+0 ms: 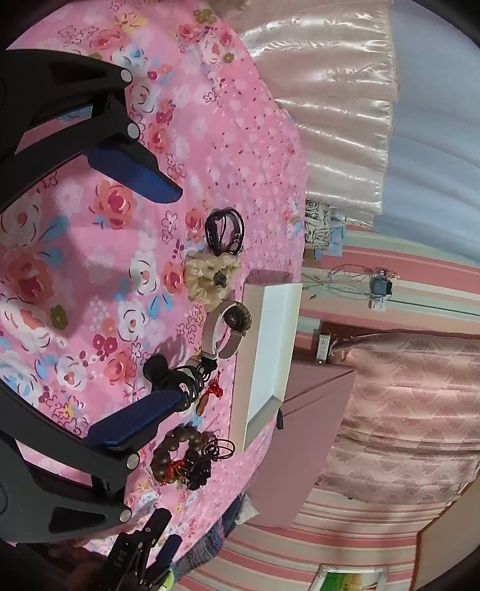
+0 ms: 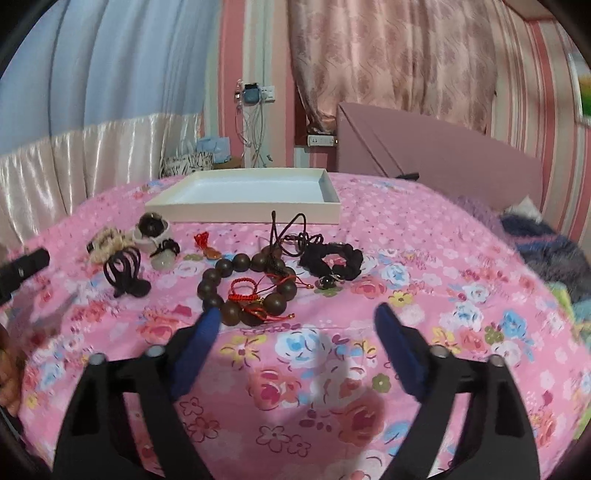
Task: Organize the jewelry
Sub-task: 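Move both tools toward the jewelry scattered on the bedspread, then grasp the red beaded bracelet with the right tool while the left tool grasps the black claw clip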
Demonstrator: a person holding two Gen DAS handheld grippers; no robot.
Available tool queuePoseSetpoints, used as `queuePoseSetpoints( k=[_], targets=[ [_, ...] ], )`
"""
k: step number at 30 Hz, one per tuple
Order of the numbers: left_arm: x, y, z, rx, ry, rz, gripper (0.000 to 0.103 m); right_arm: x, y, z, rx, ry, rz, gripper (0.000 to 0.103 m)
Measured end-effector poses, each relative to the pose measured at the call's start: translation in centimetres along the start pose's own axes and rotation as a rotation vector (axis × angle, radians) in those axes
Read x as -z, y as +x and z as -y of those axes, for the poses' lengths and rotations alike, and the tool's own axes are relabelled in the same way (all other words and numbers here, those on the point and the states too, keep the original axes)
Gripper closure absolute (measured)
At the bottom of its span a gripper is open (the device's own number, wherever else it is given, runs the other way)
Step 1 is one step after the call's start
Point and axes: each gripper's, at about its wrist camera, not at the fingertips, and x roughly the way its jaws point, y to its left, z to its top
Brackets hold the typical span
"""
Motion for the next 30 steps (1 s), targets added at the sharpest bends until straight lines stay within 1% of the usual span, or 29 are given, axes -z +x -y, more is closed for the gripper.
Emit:
queuePoseSetpoints(
  k=[2,4,5,6,7,8,9,11,13,16,17,18,20,22,23,24,25,28,29,30],
  targets=[
    [-0.1,0.0,0.1,-0.007,0.005,0.0,0.003,-0.1,0.0,-0.4,0.0,-0.022,-0.006,0.023],
    [-0.1,0.2,0.1,-0.01,0.005,-0.01,0.003,-0.3,0.4,-0.6,-0.036,-0.039,-0.028,0.025],
    [-0.2,0.4,0.2,-0.007,0.009,-0.018,0.003,-0.4,0.6,-0.8,-0.046,-0.048,-0.042,0.029],
    [-0.2,0.4,0.3,-0.006,0.015,-0.021,0.003,-0.8,1.2,-1.2,-0.065,-0.069,-0.066,0.038],
    [-0.2,0.4,0.4,-0.006,0.02,-0.021,0.003,-1.2,1.6,-1.6,-0.081,-0.081,-0.086,0.042],
    [-0.2,0.5,0.6,-0.021,0.026,-0.023,0.003,-1.7,2.1,-2.0,-0.099,-0.081,-0.099,0.049],
    [-0.3,0.5,0.7,-0.043,0.032,-0.026,0.003,-1.9,2.3,-2.2,-0.116,-0.077,-0.103,0.05],
    [-0.4,0.6,1.0,-0.058,0.029,-0.029,0.003,-2.7,3.2,-2.8,-0.159,-0.077,-0.119,0.05],
    [-0.8,0.9,1.4,-0.05,0.004,-0.038,0.003,-2.9,4.1,-3.3,-0.184,-0.079,-0.143,0.05],
    [-1.2,1.9,2.1,-0.046,-0.028,-0.068,0.003,-3.6,6.0,-3.6,-0.185,-0.058,-0.207,0.05],
    [-1.3,2.2,2.4,-0.04,-0.034,-0.079,0.003,-3.7,6.4,-3.6,-0.188,-0.052,-0.216,0.05],
    [-1.4,2.7,2.7,-0.032,-0.039,-0.092,0.003,-3.8,7.2,-3.7,-0.174,-0.057,-0.239,0.05],
    [-1.7,4.0,3.3,-0.023,-0.045,-0.126,0.003,-3.7,8.1,-3.6,-0.168,-0.052,-0.263,0.051],
    [-1.9,4.8,3.8,-0.007,-0.045,-0.139,0.003,-3.8,8.5,-3.7,-0.165,-0.056,-0.27,0.053],
    [-2.0,5.4,4.1,-0.002,-0.043,-0.148,0.003,-3.8,8.6,-3.7,-0.148,-0.066,-0.272,0.062],
    [-2.1,6.0,4.4,0.009,-0.035,-0.161,0.003,-3.8,9.1,-3.8,-0.133,-0.075,-0.289,0.067],
    [-2.1,6.2,4.7,0.016,-0.03,-0.168,0.003,-3.7,9.5,-3.5,-0.138,-0.06,-0.309,0.069],
    [-2.0,7.6,5.8,0.032,0.01,-0.22,0.003,-3.6,9.5,-3.1,-0.164,-0.041,-0.309,0.074],
    [-1.9,8.0,6.1,0.042,0.02,-0.233,0.003,-3.6,9.5,-3.1,-0.173,-0.038,-0.312,0.082],
    [-1.9,8.3,6.4,0.05,0.029,-0.243,0.003,-3.5,9.8,-3.0,-0.186,-0.037,-0.324,0.084]
  ],
)
